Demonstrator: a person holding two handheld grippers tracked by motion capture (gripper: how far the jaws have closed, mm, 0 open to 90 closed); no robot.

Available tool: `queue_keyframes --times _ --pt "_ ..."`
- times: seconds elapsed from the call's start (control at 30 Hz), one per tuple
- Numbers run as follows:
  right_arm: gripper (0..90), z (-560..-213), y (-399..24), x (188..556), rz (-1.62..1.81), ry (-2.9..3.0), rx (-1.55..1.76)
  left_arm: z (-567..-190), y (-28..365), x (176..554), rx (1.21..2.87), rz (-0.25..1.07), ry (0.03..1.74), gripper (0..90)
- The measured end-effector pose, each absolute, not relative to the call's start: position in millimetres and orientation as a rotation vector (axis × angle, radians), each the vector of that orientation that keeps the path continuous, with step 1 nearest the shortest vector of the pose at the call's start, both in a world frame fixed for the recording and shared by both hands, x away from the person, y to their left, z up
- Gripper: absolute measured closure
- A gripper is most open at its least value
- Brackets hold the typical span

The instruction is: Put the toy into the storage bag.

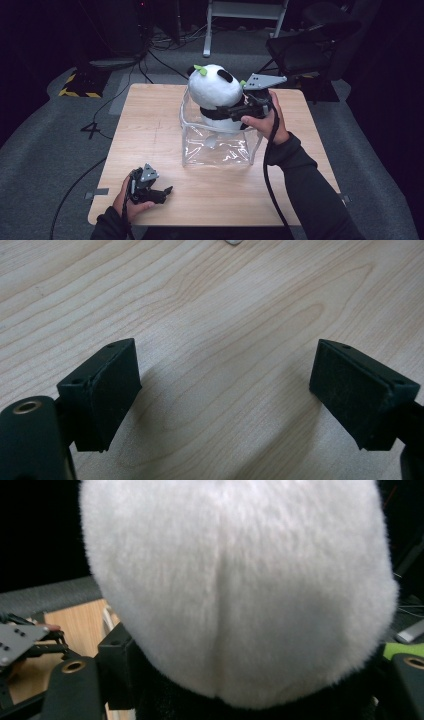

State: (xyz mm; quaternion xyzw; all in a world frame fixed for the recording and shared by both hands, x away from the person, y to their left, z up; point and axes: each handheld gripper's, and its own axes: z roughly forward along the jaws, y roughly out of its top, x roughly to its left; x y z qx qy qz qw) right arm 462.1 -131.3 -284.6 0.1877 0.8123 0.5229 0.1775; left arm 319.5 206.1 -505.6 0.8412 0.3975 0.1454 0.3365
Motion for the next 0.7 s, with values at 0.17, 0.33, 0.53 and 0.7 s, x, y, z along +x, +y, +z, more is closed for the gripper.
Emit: queue_keyframes --times 0.17,0.33,0.53,0.7 --pt "23.5 -287.3 -127.6 462.7 1.439 2.316 0.538 -505.6 206.0 319.5 2.193 0.379 1.036 13.0" --pt "22.0 -292.1 -124.7 465.2 1.400 2.336 0.557 -505.6 206.0 319.5 2.193 0.379 1.037 13.0" --pt "21.9 -293.4 -118.1 466.1 1.283 2.378 0.562 -505.6 206.1 319.5 2.193 0.379 1.037 13.0" --pt "21.3 -293.2 -112.4 467.6 1.186 2.414 0.566 -505.6 206.1 319.5 2.193 0.379 1.037 13.0"
